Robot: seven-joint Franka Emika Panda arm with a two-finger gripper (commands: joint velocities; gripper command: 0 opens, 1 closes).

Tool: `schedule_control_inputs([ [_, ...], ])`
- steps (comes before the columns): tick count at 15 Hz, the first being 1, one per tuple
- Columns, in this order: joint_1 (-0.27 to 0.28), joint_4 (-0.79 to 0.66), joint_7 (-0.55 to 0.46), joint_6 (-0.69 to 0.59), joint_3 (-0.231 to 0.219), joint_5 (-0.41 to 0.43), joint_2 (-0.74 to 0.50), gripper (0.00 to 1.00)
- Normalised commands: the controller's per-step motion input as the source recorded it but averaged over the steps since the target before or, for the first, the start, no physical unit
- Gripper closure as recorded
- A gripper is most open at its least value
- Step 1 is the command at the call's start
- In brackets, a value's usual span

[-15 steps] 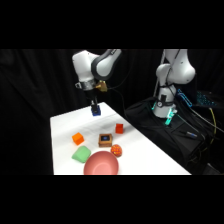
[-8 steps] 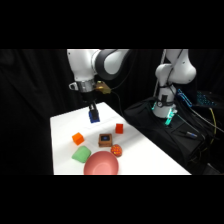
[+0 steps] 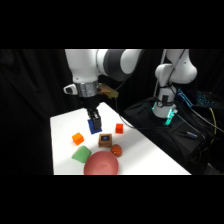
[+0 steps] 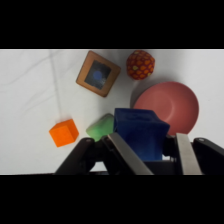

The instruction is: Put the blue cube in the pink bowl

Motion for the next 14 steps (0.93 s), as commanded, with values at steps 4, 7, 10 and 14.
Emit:
schedule_control_inputs([
  [4,0.136,0.29,0.07,0.1,0.08,-0.184,0.28,0.78],
  [7,0.11,0.32,0.04,0.12,0.034,-0.209,0.33,0.78],
  [10,0.015,0.31,-0.07,0.12,0.034,-0.095,0.34,0.78],
  [14,-0.059,0.3,-0.18,0.06,0.064,0.025,0.33,0.78],
])
